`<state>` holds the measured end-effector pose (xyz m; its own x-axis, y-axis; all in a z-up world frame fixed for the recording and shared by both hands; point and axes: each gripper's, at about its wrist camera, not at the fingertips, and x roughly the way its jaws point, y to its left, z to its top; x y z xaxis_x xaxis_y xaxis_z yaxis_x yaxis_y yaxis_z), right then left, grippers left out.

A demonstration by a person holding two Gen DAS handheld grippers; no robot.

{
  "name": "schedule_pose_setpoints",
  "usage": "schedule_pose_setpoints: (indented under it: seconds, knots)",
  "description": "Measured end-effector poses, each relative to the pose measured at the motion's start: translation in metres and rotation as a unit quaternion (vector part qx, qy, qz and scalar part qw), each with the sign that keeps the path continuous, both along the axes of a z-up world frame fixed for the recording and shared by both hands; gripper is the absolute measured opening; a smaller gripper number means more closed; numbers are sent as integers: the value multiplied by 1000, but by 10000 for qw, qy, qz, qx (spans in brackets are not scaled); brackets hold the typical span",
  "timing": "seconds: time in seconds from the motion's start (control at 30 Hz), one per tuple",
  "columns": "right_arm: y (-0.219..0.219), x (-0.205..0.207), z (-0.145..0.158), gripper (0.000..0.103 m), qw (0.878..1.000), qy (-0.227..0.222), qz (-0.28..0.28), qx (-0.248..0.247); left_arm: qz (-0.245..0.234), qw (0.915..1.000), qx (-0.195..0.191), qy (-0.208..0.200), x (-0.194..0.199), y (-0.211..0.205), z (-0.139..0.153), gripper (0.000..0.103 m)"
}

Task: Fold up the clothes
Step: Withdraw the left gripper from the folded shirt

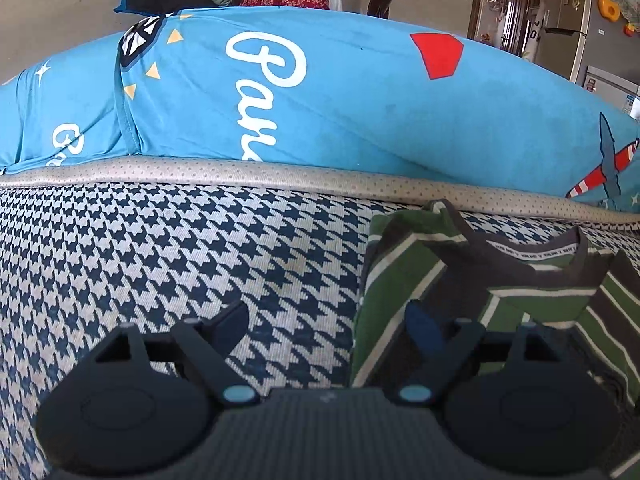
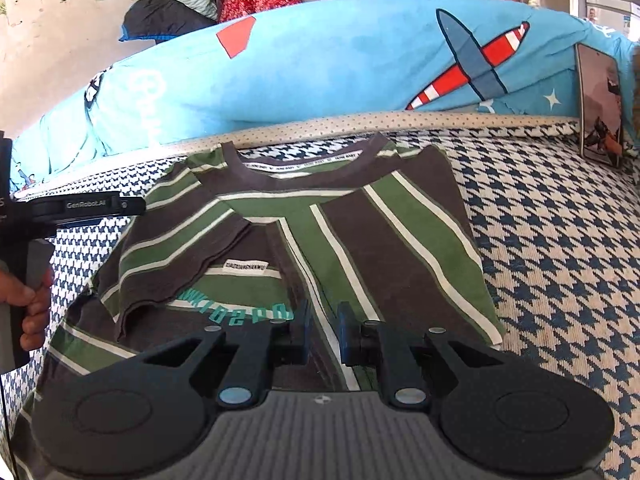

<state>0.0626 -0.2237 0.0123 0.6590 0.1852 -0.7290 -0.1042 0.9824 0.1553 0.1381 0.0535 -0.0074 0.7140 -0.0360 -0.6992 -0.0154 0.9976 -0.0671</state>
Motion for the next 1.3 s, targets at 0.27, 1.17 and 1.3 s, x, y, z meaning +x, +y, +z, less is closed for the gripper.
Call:
schedule_pose_setpoints:
  seconds: [0.27, 1.17, 1.3]
  knots:
    - [-1, 4, -4, 23, 9999, 74, -47, 104, -35, 9994, 274, 193, -5, 2, -16, 93]
    - [11, -6, 0, 46, 9994, -15, 260, -220, 412, 9956, 344, 762, -104, 19, 19, 98]
    - [6, -10, 4, 46, 9995, -46, 247, -187, 425, 9957, 217, 789, -125, 22, 25, 99]
